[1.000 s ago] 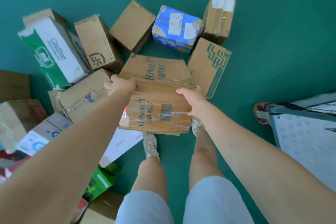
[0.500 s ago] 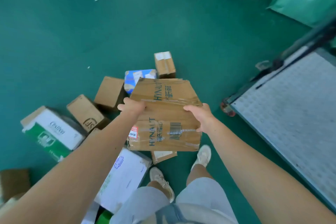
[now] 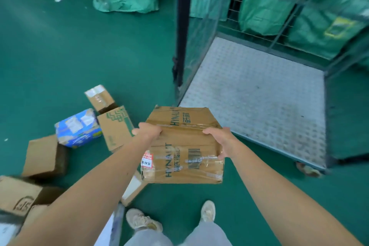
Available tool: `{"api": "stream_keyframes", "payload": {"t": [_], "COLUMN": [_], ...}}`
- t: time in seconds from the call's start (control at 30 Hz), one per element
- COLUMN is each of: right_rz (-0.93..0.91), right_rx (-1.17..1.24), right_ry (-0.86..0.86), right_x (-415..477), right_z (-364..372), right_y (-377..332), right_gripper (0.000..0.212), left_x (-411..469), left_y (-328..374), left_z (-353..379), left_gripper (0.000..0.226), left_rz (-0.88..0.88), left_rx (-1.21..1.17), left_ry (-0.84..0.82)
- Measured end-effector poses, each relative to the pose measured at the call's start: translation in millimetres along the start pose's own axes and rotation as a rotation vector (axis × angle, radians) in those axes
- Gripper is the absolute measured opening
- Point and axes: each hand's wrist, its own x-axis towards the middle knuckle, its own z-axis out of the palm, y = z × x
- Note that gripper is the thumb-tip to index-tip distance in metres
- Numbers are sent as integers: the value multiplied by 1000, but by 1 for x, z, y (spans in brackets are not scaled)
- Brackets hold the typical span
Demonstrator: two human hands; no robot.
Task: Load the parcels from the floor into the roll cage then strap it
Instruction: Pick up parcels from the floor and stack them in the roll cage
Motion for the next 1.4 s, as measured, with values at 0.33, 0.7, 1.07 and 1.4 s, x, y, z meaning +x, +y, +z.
{"api": "stream_keyframes", "payload": {"t": [0.33, 0.7, 1.07, 1.4], "right_rz": [-75, -131, -160, -176], "right_rx": [184, 378, 448, 409], "right_ry": [143, 146, 268, 309], "right_x": [5, 72, 195, 299], "right_z": [-186, -260, -272, -302], "right_y": [20, -42, -197, -324], "right_gripper": [68, 79, 78, 78], "left_x": [-119, -114, -8, 74], "left_y": [114, 238, 413, 551], "left_z": [141, 187, 197, 211], "left_gripper": [65, 68, 69, 77], "left_rz": [194, 332, 378, 356], "left_rx": [213, 251, 216, 205], "left_ry": [-23, -31, -12, -43]}}
